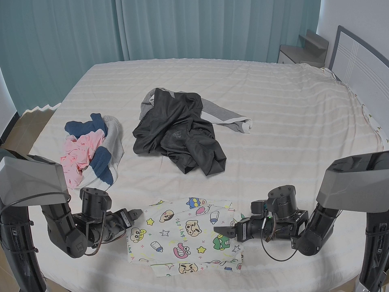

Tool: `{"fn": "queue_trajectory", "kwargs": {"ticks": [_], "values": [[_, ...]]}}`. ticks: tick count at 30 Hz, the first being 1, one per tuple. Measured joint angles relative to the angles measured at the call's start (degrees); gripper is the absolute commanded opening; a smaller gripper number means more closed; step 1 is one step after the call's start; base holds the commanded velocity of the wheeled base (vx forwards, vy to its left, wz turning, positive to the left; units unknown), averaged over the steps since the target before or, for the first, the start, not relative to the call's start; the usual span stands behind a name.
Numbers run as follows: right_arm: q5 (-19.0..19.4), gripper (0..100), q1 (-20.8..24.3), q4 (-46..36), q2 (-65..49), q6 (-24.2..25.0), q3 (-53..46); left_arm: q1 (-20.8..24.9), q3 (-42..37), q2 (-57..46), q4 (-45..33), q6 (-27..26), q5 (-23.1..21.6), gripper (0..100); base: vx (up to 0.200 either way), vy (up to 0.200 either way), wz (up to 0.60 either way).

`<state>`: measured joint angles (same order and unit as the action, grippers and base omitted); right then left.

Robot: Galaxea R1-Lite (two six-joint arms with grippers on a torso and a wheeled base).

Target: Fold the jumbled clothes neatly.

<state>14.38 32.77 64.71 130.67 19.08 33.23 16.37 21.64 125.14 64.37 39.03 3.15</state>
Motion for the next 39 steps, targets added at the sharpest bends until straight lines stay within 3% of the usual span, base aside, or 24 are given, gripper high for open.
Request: {"fn": "queue_trajectory", "kwargs": {"ticks": [6, 14, 19, 26, 33, 39], "values": [[-3.1, 100, -3.9, 1.7, -7.5, -0.1, -5.5, -2.6, -2.5, -6.3, 1.7, -0.5, 0.4, 100, 0.000, 0.000, 0.00], [-12.7, 100, -8.0, 1.7, -24.1, -1.0, -13.5, -2.4, -7.1, -23.8, -0.3, -1.4, 2.3, 100, 0.000, 0.000, 0.00], [-16.8, 100, -10.3, -1.0, -35.7, -2.2, -18.7, 0.2, -8.8, -37.1, -10.2, -2.5, 6.8, 100, 0.000, 0.000, 0.00], [-24.0, 100, -13.2, -11.0, -53.2, -3.6, -24.0, 2.3, -8.6, -57.4, -30.9, -3.8, 11.1, 100, 0.000, 0.000, 0.00], [-28.3, 100, -16.9, -24.3, -72.2, -5.9, -27.1, -1.7, -7.5, -75.2, -45.8, -6.5, 13.4, 100, 0.000, 0.000, 0.00], [-27.9, 100, -21.6, -36.2, -89.3, -9.7, -28.9, -7.2, -7.0, -88.9, -55.1, -10.5, 13.6, 100, 0.000, 0.000, 0.00]]}}
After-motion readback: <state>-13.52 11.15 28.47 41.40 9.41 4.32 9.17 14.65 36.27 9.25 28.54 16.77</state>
